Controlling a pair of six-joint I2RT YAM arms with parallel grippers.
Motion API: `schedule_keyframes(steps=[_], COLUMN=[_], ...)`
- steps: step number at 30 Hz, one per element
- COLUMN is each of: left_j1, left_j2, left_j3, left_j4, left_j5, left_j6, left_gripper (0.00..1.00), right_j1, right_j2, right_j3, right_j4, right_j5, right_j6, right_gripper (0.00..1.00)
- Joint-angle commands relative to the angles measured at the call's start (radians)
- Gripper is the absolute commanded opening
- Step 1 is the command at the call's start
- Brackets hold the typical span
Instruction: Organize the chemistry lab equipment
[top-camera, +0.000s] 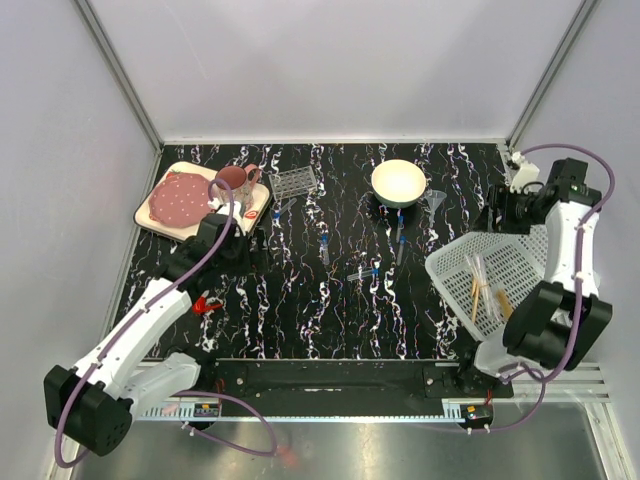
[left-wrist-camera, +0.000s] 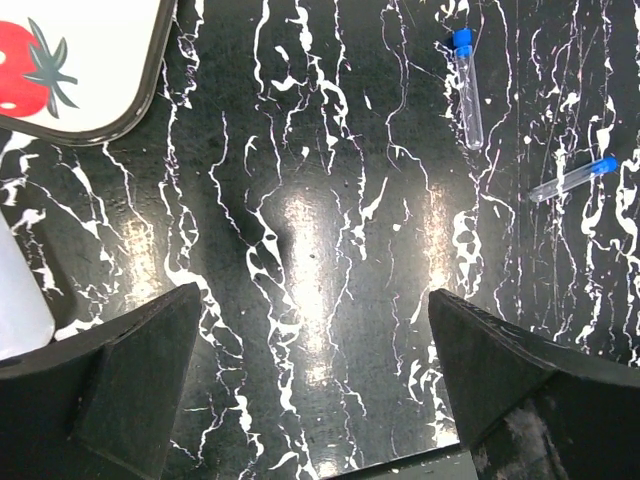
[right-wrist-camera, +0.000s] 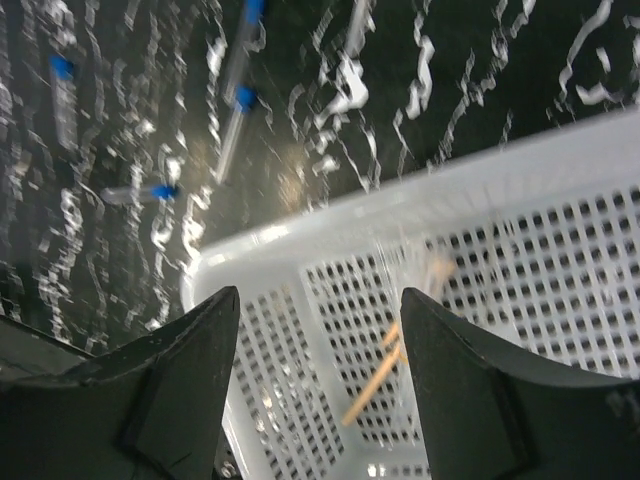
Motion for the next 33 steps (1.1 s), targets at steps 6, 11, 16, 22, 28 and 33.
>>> schedule_keyframes(steps=[6, 11, 16, 22, 28, 33], left_j1=[0.020, 0.027, 0.034, 0.038, 0.043, 0.049], left_j2=[0.003, 0.000, 0.006, 0.026, 0.041, 0.046], left_j3=[0.016, 0.006, 0.001, 0.006, 0.019, 0.015], left_j4=[0.064, 0.065, 0.067, 0.076, 0.073, 0.073], left_j5=[0.080, 0.077, 0.071, 0.075, 0.085, 0.089], left_j6=[-0.111, -0.147, -0.172, -0.178, -0.172, -0.172], left_gripper=[0.99, 0.99, 0.99, 0.99, 0.99, 0.99], right_j1=[0.184, 0.245, 0.284, 0.307, 0.318, 0.332], right_j2=[0.358, 0.567, 0.691, 0.756, 0.822, 0.877], right_j3=[0.266, 0.475, 0.552, 0.541, 0.581, 0.628], right_j4=[0.149, 0.118, 0.124, 0.141, 0.147, 0.146], right_j5=[-0.083, 0.057, 0.195, 0.217, 0.223, 0.266], right_j6=[0.286, 0.373, 0.394, 0.403, 0.422, 0.422], right_gripper=[0.72, 0.75, 0.72, 0.66, 0.63, 0.60])
